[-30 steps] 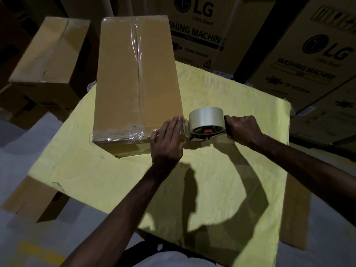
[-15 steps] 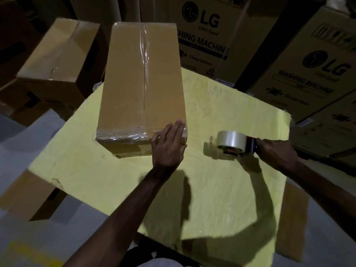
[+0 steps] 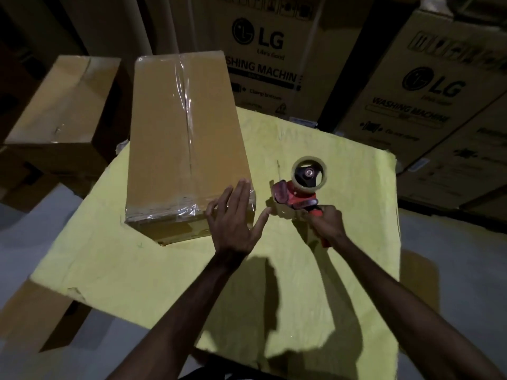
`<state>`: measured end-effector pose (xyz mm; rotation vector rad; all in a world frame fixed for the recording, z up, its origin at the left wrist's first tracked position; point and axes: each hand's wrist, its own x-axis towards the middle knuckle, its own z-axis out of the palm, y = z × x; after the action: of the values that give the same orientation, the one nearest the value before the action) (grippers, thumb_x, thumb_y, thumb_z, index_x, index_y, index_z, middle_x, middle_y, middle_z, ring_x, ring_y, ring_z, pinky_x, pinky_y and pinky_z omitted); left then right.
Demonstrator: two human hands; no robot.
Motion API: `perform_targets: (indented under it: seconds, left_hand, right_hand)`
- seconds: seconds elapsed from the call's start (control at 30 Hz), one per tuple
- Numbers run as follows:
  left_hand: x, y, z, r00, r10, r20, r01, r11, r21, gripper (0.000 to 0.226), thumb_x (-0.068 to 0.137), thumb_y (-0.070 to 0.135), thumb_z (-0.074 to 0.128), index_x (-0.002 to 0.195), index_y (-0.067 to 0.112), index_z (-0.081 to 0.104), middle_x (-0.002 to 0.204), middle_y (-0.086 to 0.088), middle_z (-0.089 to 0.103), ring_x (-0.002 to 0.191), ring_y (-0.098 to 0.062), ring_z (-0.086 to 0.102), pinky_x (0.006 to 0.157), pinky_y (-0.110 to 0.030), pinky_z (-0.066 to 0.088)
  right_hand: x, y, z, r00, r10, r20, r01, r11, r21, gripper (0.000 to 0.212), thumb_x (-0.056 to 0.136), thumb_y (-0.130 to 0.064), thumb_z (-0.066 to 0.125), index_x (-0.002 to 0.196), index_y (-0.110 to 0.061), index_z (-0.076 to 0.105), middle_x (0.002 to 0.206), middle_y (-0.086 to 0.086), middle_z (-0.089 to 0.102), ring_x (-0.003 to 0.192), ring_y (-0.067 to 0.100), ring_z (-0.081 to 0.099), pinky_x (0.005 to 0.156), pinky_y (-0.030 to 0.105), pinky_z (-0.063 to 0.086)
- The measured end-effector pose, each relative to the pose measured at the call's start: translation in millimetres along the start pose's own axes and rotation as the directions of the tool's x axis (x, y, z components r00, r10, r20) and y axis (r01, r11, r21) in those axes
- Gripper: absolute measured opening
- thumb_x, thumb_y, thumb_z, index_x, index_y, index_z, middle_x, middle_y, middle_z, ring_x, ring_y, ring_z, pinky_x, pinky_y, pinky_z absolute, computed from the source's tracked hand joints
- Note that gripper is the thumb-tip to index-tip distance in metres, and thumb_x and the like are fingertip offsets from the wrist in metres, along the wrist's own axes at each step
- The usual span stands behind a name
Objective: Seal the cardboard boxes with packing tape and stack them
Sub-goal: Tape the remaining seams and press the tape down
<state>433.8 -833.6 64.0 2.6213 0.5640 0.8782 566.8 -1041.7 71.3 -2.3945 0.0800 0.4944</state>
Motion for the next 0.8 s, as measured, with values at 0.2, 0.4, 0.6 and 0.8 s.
perform_targets:
  seconds: [0.2,0.4,0.6,0.8]
  left_hand:
    - [-3,-11,-11,0.984,0.165,0.069,-0.169,0.983,0.066,0.059,0.099,0.052,0.062,0.152,0.025,0.052,0.162,0.002,0.043,0.15,-0.023,0.039,0.114,-0.048,0.028]
    - [4,-21,-15,0.928,0.341,0.148,-0.369,0.895,0.25,0.049,0.101,0.05,0.058,0.143,0.024,0.059,0.161,-0.01,0.043,0.144,-0.038,0.045,0.107,-0.055,0.037]
    - [9,-10,-14,0.922,0.306,0.236,-0.373,0.862,0.344,0.053,0.094,0.046,0.067,0.139,0.023,0.05,0.167,-0.014,0.031,0.148,-0.044,0.036,0.108,-0.063,0.029]
    - [6,1,-10,0.92,0.238,0.31,-0.341,0.877,0.339,0.059,0.09,0.051,0.07,0.14,0.026,0.051,0.172,-0.015,0.014,0.156,-0.042,0.021,0.112,-0.067,0.021]
  right_hand:
    - [5,12,61,0.981,0.176,0.08,-0.193,0.925,0.327,0.017,0.071,-0.02,0.076,0.069,-0.003,0.072,0.064,0.013,0.068,0.046,0.022,0.057,0.054,0.039,0.057]
    - [14,10,69,0.99,0.137,-0.011,-0.136,0.988,0.076,0.035,0.077,-0.043,0.074,0.085,-0.009,0.073,0.076,0.006,0.071,0.07,0.027,0.069,0.063,0.036,0.053]
    - [-22,-7,60,0.943,-0.093,-0.319,0.059,0.992,-0.115,0.051,0.087,-0.045,0.074,0.121,-0.009,0.061,0.123,0.011,0.058,0.114,0.034,0.057,0.087,0.041,0.047]
    - [-77,-66,66,0.831,-0.417,-0.368,0.537,0.774,0.336,0.038,0.103,-0.039,0.058,0.136,-0.02,0.059,0.138,-0.005,0.057,0.121,0.006,0.054,0.095,0.017,0.047]
